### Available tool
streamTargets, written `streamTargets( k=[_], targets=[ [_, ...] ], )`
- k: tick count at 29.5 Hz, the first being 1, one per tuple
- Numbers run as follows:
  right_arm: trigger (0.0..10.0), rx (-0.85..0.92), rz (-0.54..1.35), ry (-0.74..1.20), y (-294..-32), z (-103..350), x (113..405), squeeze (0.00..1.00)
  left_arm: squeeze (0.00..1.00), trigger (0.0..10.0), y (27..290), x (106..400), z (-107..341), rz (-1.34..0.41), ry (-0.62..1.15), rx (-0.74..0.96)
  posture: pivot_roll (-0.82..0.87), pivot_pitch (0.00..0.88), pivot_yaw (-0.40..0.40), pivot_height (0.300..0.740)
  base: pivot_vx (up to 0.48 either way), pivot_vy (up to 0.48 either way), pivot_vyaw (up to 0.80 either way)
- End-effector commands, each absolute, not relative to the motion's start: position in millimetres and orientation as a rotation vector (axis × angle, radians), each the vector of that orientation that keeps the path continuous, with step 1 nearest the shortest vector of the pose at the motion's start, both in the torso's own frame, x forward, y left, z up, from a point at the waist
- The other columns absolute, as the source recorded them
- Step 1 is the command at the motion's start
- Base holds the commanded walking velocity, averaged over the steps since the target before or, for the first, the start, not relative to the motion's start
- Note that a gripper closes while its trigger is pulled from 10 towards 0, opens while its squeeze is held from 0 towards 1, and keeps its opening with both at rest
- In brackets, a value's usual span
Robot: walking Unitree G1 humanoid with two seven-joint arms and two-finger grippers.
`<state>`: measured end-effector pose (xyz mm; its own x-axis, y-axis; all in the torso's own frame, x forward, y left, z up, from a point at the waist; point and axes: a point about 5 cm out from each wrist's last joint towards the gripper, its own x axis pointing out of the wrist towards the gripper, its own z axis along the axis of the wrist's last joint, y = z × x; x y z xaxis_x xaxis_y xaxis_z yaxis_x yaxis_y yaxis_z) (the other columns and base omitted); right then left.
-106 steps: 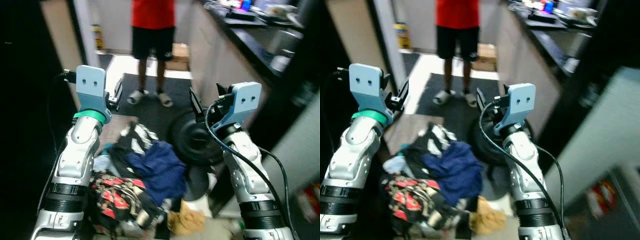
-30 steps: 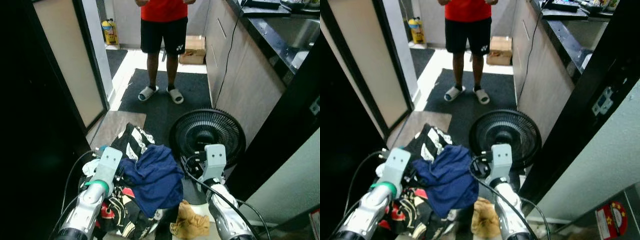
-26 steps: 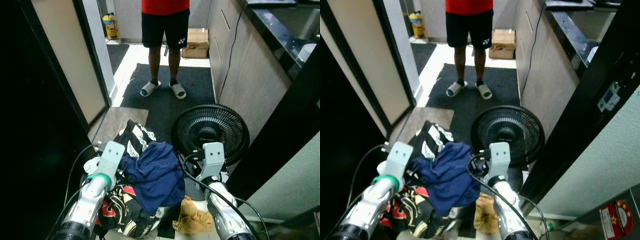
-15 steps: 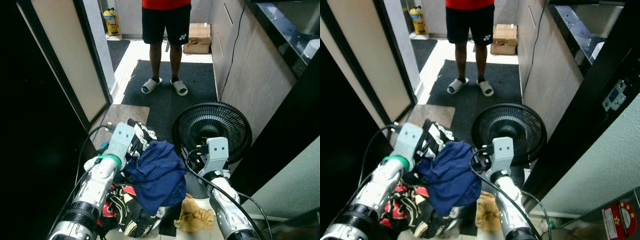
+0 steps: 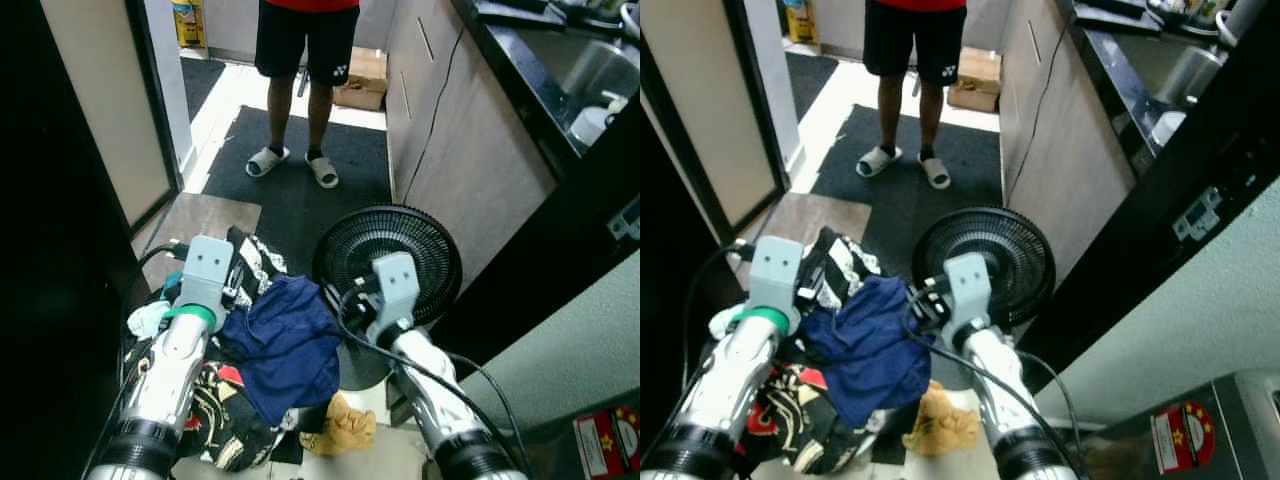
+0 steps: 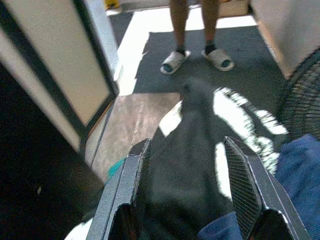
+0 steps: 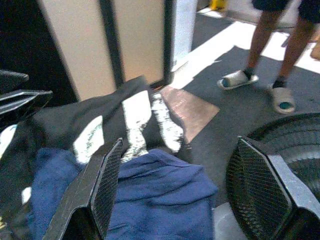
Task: Clothes washing
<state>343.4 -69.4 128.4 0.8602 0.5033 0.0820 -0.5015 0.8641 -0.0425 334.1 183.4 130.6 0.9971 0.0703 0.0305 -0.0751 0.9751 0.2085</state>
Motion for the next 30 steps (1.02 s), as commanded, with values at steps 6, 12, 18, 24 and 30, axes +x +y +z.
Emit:
streamTargets(
  k=[6, 12, 18, 24, 30],
  targets=[
    [10.0, 0.071, 0.525, -0.042, -66.9, 125.2, 345.1, 0.0, 0.0, 10.0, 191.0, 321.6, 114.4, 0.105, 0.03, 0.215, 0.12, 0.13, -0.111, 0.74, 0.0, 0.0, 0.0],
    [10.0, 0.101, 0.446, 0.008, -86.5, 109.0, 340.7, 0.0, 0.0, 10.0, 186.2, 327.0, 115.6, 0.055, 0.043, 0.232, 0.08, 0.141, -0.044, 0.74, 0.0, 0.0, 0.0],
    [10.0, 0.11, 0.3, 0.064, -120.3, 80.7, 325.3, 0.0, 0.0, 10.0, 178.1, 336.1, 120.0, -0.037, 0.061, 0.275, 0.03, 0.164, 0.054, 0.74, 0.0, 0.0, 0.0],
    [10.0, 0.15, 0.242, 0.084, -127.6, 68.8, 317.1, 0.0, 0.0, 10.0, 174.8, 343.5, 125.7, -0.105, 0.069, 0.314, 0.01, 0.192, 0.114, 0.74, 0.0, 0.0, 0.0],
    [10.0, 0.122, 0.374, 0.071, -102.5, 74.7, 320.6, 0.0, 0.0, 10.0, 176.1, 344.6, 128.2, -0.109, 0.069, 0.321, 0.03, 0.209, 0.112, 0.74, 0.0, 0.0, 0.0]
  ],
)
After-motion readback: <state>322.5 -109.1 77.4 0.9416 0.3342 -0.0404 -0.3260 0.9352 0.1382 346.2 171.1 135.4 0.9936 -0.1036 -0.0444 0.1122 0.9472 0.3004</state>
